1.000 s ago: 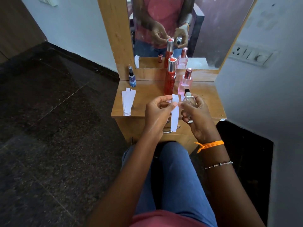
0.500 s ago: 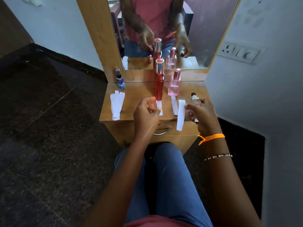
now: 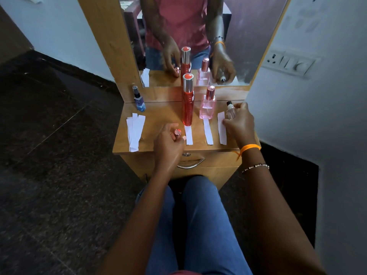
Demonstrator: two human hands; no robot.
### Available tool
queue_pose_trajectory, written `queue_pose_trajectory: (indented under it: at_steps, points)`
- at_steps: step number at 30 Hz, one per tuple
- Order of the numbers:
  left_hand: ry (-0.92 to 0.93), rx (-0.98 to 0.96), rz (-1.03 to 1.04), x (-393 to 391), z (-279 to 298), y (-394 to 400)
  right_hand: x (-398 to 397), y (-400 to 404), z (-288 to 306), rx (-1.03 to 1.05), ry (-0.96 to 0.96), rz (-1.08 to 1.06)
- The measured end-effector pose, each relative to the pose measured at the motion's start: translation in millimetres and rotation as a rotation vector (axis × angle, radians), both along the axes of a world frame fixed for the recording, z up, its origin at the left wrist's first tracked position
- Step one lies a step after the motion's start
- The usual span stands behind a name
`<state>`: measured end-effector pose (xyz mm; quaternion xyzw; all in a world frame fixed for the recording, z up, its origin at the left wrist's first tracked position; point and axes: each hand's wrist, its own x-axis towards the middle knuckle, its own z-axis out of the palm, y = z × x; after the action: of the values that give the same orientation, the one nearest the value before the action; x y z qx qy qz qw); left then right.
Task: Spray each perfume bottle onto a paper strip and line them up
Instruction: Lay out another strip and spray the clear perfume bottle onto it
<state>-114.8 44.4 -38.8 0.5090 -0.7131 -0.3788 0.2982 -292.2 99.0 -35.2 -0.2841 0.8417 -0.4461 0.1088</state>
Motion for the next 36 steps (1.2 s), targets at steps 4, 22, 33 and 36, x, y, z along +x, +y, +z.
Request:
queue_pose_trajectory:
  at_steps: [4, 22, 33, 36]
  points:
    - [-0.015, -0.024, -0.013, -1, -1, 0, 0, -2, -2, 0.047, 0.086, -0.018]
    - [0.305, 0.079, -0.157, -11, 38, 13, 92, 41, -9, -0.359, -0.059, 0.367]
    - [0.216, 0.175, -0.429, 12, 43, 11, 101, 46, 2, -0.423, -0.069, 0.576]
    - [0.286, 0.425, -0.474, 20, 42, 12, 102, 47, 11, -0.455, -0.163, 0.522]
